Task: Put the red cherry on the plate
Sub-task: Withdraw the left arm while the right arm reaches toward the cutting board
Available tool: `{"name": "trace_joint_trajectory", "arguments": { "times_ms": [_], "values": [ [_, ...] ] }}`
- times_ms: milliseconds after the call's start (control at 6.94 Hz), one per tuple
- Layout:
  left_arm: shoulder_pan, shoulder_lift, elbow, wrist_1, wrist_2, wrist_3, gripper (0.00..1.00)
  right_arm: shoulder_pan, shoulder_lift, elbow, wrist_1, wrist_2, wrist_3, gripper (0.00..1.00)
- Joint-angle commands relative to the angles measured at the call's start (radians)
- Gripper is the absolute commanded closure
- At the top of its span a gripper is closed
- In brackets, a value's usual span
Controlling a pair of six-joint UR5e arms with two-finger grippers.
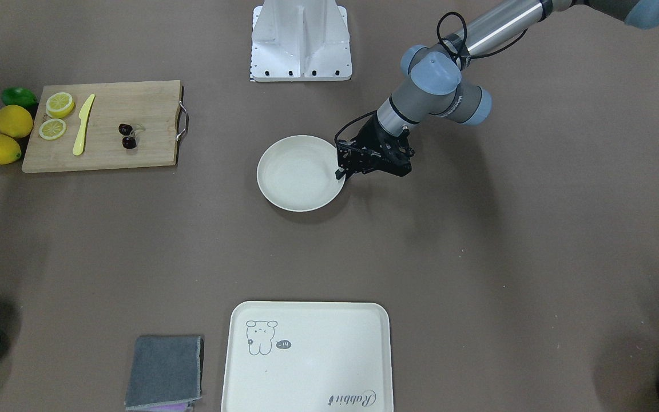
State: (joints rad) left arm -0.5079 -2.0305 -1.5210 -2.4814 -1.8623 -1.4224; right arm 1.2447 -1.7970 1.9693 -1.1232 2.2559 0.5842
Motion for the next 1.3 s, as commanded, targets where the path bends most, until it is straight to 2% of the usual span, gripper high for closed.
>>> {"name": "trace_joint_trajectory", "arguments": {
  "times_ms": [0, 144, 432, 577, 721, 1009, 1153],
  "values": [
    [-0.161, 0.096, -0.085, 0.030, -0.145, 0.014, 0.02, -0.101, 0.002, 0.066, -0.001, -0.010, 0.185, 0.00],
    [-0.284, 0.175, -0.135, 0.030, -0.285, 0.099, 0.02, -0.184, 0.001, 0.109, -0.003, -0.040, 0.289, 0.00],
    [-0.584, 0.333, -0.139, 0.064, -0.551, 0.408, 0.02, -0.399, 0.017, 0.161, -0.001, -0.203, 0.527, 0.00],
    [-0.719, 0.348, -0.140, 0.191, -0.617, 0.627, 0.02, -0.454, 0.040, 0.161, -0.003, -0.243, 0.634, 0.02],
    [-0.791, 0.349, -0.143, 0.319, -0.621, 0.807, 0.02, -0.523, 0.071, 0.151, -0.007, -0.313, 0.739, 0.04],
    [-0.817, 0.370, -0.137, 0.346, -0.618, 0.852, 0.02, -0.629, 0.132, 0.077, -0.010, -0.411, 0.810, 0.06],
    [-0.869, 0.410, -0.137, 0.349, -0.621, 0.944, 0.02, -0.683, 0.131, 0.068, -0.010, -0.447, 0.810, 0.06]
  ]
}}
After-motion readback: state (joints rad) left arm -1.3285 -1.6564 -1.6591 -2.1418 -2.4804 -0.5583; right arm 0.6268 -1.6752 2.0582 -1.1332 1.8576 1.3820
